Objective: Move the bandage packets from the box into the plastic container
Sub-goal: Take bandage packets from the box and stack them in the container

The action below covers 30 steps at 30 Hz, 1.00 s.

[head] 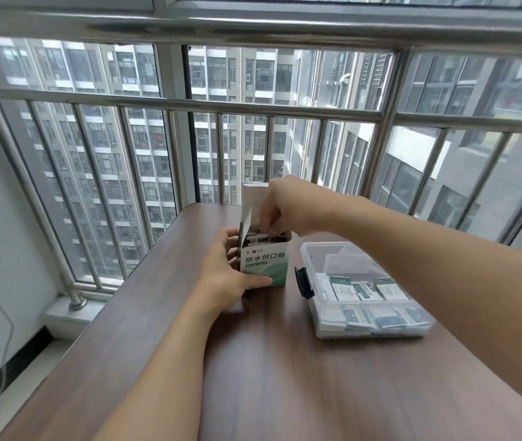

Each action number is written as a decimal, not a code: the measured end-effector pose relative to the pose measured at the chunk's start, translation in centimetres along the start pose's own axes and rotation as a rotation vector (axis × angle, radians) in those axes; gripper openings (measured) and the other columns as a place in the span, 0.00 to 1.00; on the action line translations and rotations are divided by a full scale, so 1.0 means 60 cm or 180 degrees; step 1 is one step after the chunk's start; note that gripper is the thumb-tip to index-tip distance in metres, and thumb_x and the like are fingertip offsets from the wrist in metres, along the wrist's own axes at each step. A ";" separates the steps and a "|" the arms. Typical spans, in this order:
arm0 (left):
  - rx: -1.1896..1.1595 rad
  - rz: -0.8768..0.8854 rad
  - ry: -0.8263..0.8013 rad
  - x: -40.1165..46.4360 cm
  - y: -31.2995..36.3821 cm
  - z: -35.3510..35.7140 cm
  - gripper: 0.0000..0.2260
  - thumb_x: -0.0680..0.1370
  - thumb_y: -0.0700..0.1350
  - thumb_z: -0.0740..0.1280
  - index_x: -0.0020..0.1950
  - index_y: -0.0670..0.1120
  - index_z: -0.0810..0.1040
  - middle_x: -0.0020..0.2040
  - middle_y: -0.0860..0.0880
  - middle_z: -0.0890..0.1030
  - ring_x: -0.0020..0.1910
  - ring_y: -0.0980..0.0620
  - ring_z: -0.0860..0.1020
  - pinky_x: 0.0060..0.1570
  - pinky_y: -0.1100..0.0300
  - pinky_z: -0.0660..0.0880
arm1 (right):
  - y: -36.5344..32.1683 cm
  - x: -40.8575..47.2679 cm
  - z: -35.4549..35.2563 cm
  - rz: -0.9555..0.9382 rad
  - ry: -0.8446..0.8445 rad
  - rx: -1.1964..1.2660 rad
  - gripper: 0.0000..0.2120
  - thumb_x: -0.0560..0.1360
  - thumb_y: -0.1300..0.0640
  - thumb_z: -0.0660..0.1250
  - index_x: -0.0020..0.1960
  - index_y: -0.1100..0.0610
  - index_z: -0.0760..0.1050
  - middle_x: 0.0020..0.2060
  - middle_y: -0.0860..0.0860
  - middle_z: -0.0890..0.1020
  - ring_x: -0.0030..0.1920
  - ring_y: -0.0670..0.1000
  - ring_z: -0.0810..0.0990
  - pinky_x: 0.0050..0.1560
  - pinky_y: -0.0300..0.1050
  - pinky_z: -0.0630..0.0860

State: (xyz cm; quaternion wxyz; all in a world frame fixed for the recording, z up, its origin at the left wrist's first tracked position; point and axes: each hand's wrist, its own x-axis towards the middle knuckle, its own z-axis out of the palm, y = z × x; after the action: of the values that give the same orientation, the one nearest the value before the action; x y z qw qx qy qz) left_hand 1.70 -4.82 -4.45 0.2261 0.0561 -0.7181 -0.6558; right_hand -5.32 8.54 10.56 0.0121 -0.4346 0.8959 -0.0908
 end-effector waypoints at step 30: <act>0.0262 0.0135 -0.0186 -0.013 0.005 0.004 0.38 0.63 0.25 0.79 0.67 0.47 0.70 0.61 0.43 0.79 0.48 0.64 0.80 0.44 0.69 0.77 | 0.029 0.035 -0.011 0.0177 -0.0408 0.0203 0.04 0.76 0.56 0.73 0.48 0.55 0.86 0.34 0.53 0.87 0.29 0.47 0.82 0.40 0.50 0.85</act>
State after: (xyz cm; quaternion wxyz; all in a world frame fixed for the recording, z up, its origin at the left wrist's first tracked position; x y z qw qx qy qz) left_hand 2.36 -4.25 -4.39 0.2165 0.0309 -0.7518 -0.6221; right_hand -8.02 8.07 11.00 0.0858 -0.4140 0.9017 -0.0909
